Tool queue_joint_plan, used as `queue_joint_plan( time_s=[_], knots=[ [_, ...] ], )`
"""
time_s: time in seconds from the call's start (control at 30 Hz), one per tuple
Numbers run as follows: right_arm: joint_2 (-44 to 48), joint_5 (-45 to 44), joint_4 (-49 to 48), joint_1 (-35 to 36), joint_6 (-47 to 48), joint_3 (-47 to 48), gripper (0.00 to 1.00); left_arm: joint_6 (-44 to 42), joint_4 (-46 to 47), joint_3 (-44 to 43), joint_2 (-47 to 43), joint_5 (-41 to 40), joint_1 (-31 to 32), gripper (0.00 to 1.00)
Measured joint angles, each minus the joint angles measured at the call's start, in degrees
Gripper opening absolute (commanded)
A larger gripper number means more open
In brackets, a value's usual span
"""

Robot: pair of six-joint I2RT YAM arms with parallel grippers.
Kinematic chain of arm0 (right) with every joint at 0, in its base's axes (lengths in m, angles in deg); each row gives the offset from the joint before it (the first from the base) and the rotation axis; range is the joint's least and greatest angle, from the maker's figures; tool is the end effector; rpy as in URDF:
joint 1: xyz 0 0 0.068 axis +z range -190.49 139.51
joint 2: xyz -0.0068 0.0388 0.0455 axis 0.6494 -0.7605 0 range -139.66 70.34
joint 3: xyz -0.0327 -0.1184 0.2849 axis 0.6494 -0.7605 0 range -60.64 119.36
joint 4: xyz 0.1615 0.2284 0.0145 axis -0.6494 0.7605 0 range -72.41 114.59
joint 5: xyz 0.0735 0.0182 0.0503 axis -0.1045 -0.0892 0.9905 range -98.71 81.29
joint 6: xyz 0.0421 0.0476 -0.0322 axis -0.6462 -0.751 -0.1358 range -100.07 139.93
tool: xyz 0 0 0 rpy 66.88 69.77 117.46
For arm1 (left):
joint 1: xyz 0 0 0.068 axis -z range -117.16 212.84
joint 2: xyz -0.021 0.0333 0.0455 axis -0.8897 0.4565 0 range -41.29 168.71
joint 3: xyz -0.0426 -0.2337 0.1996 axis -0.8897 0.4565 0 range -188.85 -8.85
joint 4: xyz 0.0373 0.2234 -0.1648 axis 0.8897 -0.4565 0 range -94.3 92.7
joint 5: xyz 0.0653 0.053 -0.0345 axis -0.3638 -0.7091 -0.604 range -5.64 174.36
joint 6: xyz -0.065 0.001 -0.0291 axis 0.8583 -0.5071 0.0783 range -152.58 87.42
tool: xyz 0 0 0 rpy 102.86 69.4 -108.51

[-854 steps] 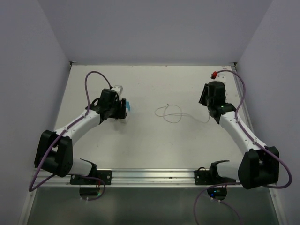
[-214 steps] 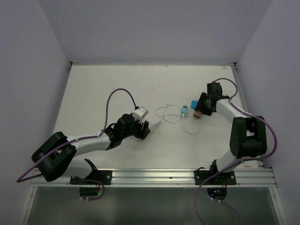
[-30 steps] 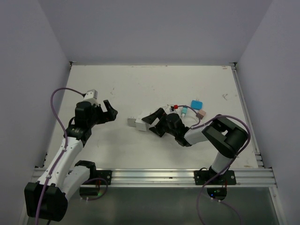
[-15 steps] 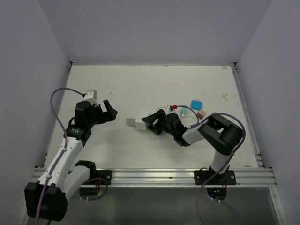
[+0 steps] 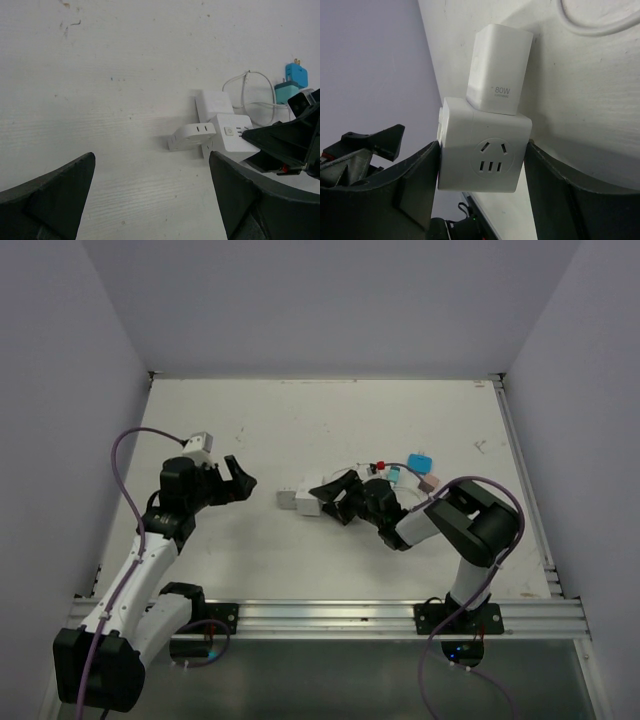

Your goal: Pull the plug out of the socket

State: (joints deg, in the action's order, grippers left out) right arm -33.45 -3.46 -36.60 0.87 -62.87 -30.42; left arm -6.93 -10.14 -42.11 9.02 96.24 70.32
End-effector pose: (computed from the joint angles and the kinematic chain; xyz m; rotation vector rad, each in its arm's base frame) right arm 0.2587 0.2350 0.1264 0.7223 2.1153 1.4464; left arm 0.2080 -0.0395 0.2606 -0.2095 2.1204 -0.5630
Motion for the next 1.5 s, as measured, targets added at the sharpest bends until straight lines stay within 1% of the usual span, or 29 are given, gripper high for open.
queue_joint_plan(
  time_s=[0.13, 0.33, 0.47, 0.6, 0.67, 0.77, 0.9, 1.0, 1.1, 1.23, 1.27, 1.4, 1.47, 1.5],
  knots=[
    [1.16, 4.46, 1.68, -3.82, 1.44, -0.04, 0.0, -1.25, 1.88, 0.76, 0.07, 4.35, -0.04, 0.99],
    [1.6, 14.64, 2.73, -9.77, 2.62, 0.02, 0.0, -2.75, 6.47, 2.23, -0.09, 13.51, -0.04, 0.98],
    [1.49, 21.88, 2.45, -11.85, 2.73, 0.81, 0.0, -3.45, 9.22, 2.86, -0.42, 18.49, 0.11, 0.96],
    [1.42, 29.29, 1.55, -13.25, 2.8, 2.49, 0.0, -4.42, 11.19, 3.17, -0.87, 20.02, 3.17, 0.95],
    [1.42, 32.7, 1.44, -14.1, 3.17, 3.39, 0.0, -5.18, 11.89, 3.17, -1.22, 19.63, 6.43, 0.95],
    [1.64, 36.63, 1.95, -15.45, 4.35, 4.39, 0.0, -5.99, 12.31, 3.17, -1.64, 19.39, 10.56, 0.91],
    [4.85, 40.54, 5.77, -17.44, 7.26, 4.72, 0.0, -6.88, 13.09, 3.17, -1.68, 19.02, 12.17, 0.87],
    [9.07, 42.49, 10.1, -18.78, 10.23, 4.96, 0.0, -7.23, 13.86, 3.17, -1.64, 17.9, 13.97, 0.86],
    [13.29, 43.6, 16.22, -19.71, 14.62, 6.4, 0.0, -7.56, 14.91, 3.15, -0.79, 14.88, 18.01, 0.85],
    [15.32, 44.11, 20.33, -20.22, 17.7, 7.5, 0.0, -8.94, 15.67, 3.15, 1.73, 8.87, 24.96, 0.84],
    [15.65, 44.3, 20.94, -20.37, 18.21, 7.5, 0.0, -9.29, 16.02, 3.15, 2.27, 7.72, 26.29, 0.8],
    [16.22, 45.18, 23.23, -21.09, 19.15, 7.48, 0.0, -10.8, 19.41, 3.17, 4.26, 3.52, 29.68, 0.77],
    [16.85, 45.18, 24.28, -21.24, 19.52, 7.39, 0.0, -11.54, 21.66, 3.26, 5.95, 1.27, 31.34, 0.73],
    [17.11, 45.18, 24.5, -21.31, 19.63, 7.32, 0.0, -11.8, 22.82, 3.41, 6.84, 0.33, 32.46, 0.73]
  ],
)
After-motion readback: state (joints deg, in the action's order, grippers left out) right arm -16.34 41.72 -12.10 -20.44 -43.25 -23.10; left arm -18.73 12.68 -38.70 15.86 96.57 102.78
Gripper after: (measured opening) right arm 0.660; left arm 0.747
